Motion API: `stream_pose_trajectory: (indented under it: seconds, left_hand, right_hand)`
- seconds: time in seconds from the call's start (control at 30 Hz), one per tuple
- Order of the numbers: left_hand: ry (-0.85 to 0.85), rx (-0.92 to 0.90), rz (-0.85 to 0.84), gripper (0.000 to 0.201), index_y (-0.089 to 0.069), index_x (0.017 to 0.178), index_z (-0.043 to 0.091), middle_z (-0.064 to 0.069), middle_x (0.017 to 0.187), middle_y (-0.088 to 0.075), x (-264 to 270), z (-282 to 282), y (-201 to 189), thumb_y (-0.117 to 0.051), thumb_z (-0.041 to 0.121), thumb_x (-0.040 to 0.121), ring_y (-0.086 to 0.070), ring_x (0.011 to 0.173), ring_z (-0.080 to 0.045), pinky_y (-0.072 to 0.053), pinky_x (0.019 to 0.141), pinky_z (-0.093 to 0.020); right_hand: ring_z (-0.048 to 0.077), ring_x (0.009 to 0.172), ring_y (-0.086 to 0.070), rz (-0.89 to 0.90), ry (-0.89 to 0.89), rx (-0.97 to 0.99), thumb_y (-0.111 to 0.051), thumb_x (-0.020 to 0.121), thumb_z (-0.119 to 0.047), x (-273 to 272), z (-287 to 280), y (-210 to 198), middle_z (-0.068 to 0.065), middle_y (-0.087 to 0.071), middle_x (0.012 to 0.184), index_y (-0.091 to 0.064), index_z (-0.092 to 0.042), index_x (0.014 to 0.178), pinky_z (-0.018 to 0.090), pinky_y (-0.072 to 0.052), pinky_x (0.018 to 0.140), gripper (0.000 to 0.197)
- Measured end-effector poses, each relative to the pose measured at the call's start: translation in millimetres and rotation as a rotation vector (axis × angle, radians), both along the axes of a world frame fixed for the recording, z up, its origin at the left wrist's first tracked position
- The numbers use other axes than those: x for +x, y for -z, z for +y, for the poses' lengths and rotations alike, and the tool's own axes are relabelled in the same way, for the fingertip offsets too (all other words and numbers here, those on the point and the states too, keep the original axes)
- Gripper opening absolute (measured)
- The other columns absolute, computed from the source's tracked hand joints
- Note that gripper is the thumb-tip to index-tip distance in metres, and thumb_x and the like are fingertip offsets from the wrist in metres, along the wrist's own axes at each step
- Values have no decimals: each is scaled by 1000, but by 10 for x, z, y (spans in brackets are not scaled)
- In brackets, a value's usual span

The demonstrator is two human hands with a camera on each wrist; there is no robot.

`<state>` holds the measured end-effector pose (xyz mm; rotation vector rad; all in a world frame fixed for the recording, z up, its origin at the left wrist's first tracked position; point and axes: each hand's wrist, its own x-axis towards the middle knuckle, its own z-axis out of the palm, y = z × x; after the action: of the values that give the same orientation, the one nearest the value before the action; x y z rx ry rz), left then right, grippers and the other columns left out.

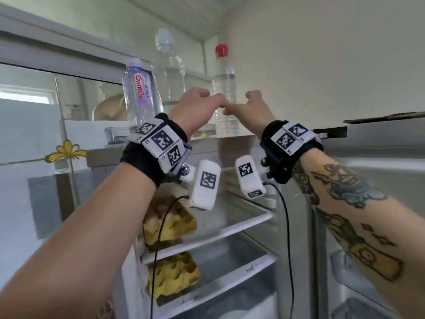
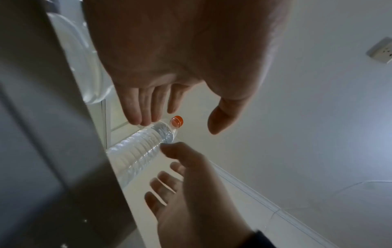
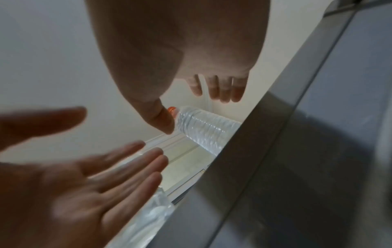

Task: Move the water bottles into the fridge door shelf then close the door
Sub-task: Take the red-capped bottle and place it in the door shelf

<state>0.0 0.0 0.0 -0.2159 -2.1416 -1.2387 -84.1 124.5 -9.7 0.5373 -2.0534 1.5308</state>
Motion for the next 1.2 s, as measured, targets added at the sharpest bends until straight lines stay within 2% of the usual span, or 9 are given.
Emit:
stream_pose_trajectory:
  seconds: [0.17,0.23,0.37,0.47,0.6,0.77,0.9,1.07,1.2]
  left_hand:
    - [-15,3,-4,89,-45,144,13,-4,139,-53,-155,93,-118,-66,42,63,-57,118,-20,-46,107,-44]
    - [-9,1,-9,76,-51,134,14,-2,135,-53,-195,122,-154,-66,41,64,-56,116,-19,-47,106,-46]
    - [-64,-8,1,86,-43,144,15,-2,141,-51,-269,127,-161,-66,43,65,-56,121,-20,-46,106,-44]
    - [-87,0,38,85,-44,143,19,0,141,-52,-273,161,-148,-67,44,65,-52,128,-20,-43,109,-44]
    - [-20,43,174,90,-41,145,21,2,140,-53,-149,363,-180,-67,53,65,-53,127,-17,-43,109,-42]
    - [167,40,329,82,-51,134,23,6,130,-64,79,768,-38,-68,59,62,-62,119,-15,-50,102,-46]
    - [260,33,300,71,-59,121,21,6,112,-72,164,1053,233,-76,52,59,-72,101,-14,-56,91,-42]
    - [380,-180,97,71,-54,120,21,15,100,-64,278,1422,724,-83,51,63,-64,88,-1,-51,74,-22]
    - [453,-205,-27,88,-50,125,22,11,112,-65,228,1753,1178,-84,57,51,-67,100,-12,-58,85,-43]
  right_hand:
    - [30,125,-49,-81,-36,175,-69,82,-37,-382,-63,-185,18,-42,143,-9,-1,149,32,-37,81,97]
    - [31,125,-49,-100,-47,228,-69,83,-42,-474,-101,-202,18,-43,144,-4,0,151,32,-39,84,103]
    - [22,102,-55,-32,-19,258,-73,78,-46,-589,-136,-170,7,-53,117,-28,-2,145,29,-41,73,92]
    - [21,98,-52,20,3,142,-72,78,-42,-510,-86,-113,6,-54,126,-30,-8,143,30,-42,74,85]
    - [18,98,-61,214,19,-29,-71,71,-43,-156,142,-43,-2,-62,112,-41,-15,134,34,-52,79,75]
    - [-3,86,-60,330,60,-3,-76,71,-36,549,584,233,-19,-58,93,-49,-18,121,12,-50,68,59]
    - [7,93,-67,267,125,71,-80,67,-37,945,916,654,-11,-66,102,-49,-17,116,31,-56,80,61]
    - [13,102,-66,34,241,162,-84,59,-41,1225,1451,1284,-5,-65,117,-44,-21,128,40,-56,86,82]
    - [14,114,-59,-126,364,245,-86,61,-39,1422,1813,1674,-6,-61,127,-43,-23,133,34,-49,94,84]
